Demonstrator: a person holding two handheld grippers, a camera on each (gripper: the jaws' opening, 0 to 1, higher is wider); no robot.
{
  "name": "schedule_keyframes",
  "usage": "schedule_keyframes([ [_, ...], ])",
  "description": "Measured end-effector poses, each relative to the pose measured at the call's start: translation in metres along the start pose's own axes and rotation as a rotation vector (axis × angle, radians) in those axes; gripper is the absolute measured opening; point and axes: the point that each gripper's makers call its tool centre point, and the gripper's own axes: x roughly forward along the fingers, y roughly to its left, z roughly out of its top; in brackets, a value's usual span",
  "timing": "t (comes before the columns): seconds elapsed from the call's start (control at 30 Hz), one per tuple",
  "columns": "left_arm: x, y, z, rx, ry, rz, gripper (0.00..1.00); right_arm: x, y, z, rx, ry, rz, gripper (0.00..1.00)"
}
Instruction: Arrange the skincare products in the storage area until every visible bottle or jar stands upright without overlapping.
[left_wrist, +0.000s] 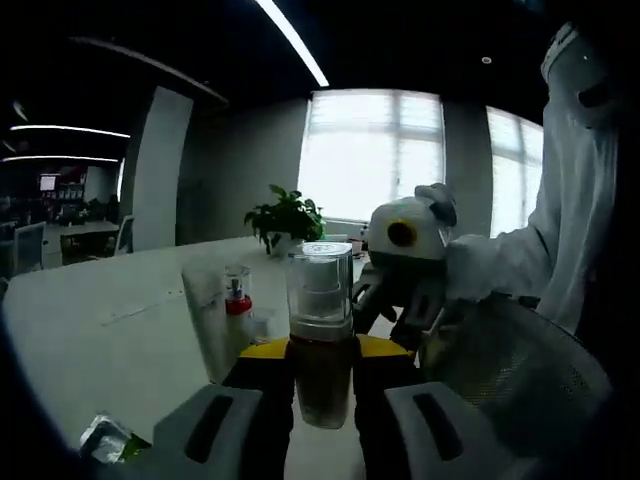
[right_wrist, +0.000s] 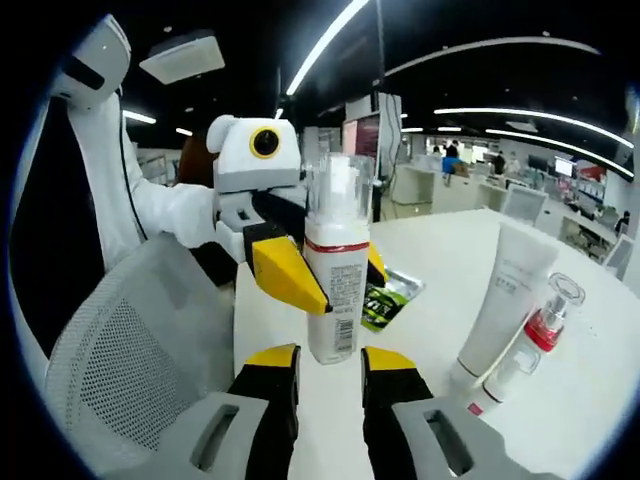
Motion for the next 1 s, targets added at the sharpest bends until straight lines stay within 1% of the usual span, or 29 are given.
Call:
schedule_keyframes([
  [0.1,0.004,0.001,-0.008,0.013,0.02,-0.001,0.16,-0.011,-0.007,-0.002,0.0,0.013,-0.01,0.16],
  [0.13,0.005,0.003,-0.011,0.017,0.026,-0.002,0.16,-0.016,-0.01,-0.001,-0.009,0.023,-0.027,0.15],
  [0.2,0.007,0.004,-0.019,0.043,0.053,-0.004,0.16,-0.023,-0.014,0.0,-0.032,0.045,-0.032,0.13],
  [0.3,0.013,0.002,-0.026,0.05,0.07,-0.026,0.16,-0.031,-0.017,0.009,-0.043,0.047,-0.032,0.13],
  [0.37,0.016,0.001,-0.028,0.055,0.074,-0.037,0.16,-0.033,-0.018,0.017,-0.071,0.057,-0.03,0.15],
  [0.4,0.018,0.001,-0.029,0.064,0.077,-0.042,0.16,-0.034,-0.018,0.02,-0.097,0.067,-0.022,0.16],
  [0.43,0.019,0.001,-0.03,0.068,0.081,-0.049,0.16,-0.034,-0.017,0.02,-0.102,0.072,-0.016,0.16],
  [0.5,0.022,-0.002,-0.035,0.08,0.096,-0.074,0.16,-0.035,-0.017,0.028,-0.115,0.076,-0.002,0.17],
  [0.53,0.023,-0.006,-0.037,0.102,0.105,-0.093,0.16,-0.035,-0.016,0.03,-0.122,0.079,0.008,0.17],
  [0.6,0.023,-0.007,-0.04,0.111,0.109,-0.109,0.16,-0.035,-0.013,0.032,-0.137,0.103,0.036,0.17],
  [0.67,0.024,-0.012,-0.043,0.128,0.115,-0.124,0.16,-0.034,-0.009,0.028,-0.147,0.143,0.082,0.18],
  [0.77,0.026,-0.017,-0.048,0.162,0.137,-0.135,0.16,-0.03,-0.003,0.024,-0.177,0.201,0.128,0.19],
  [0.9,0.026,-0.02,-0.053,0.188,0.16,-0.14,0.16,-0.023,0.002,0.025,-0.193,0.23,0.167,0.19],
  [0.93,0.026,-0.02,-0.053,0.189,0.161,-0.14,0.16,-0.023,0.003,0.025,-0.194,0.234,0.17,0.18],
  [1.0,0.026,-0.02,-0.052,0.188,0.156,-0.138,0.16,-0.019,0.003,0.021,-0.201,0.266,0.184,0.18],
])
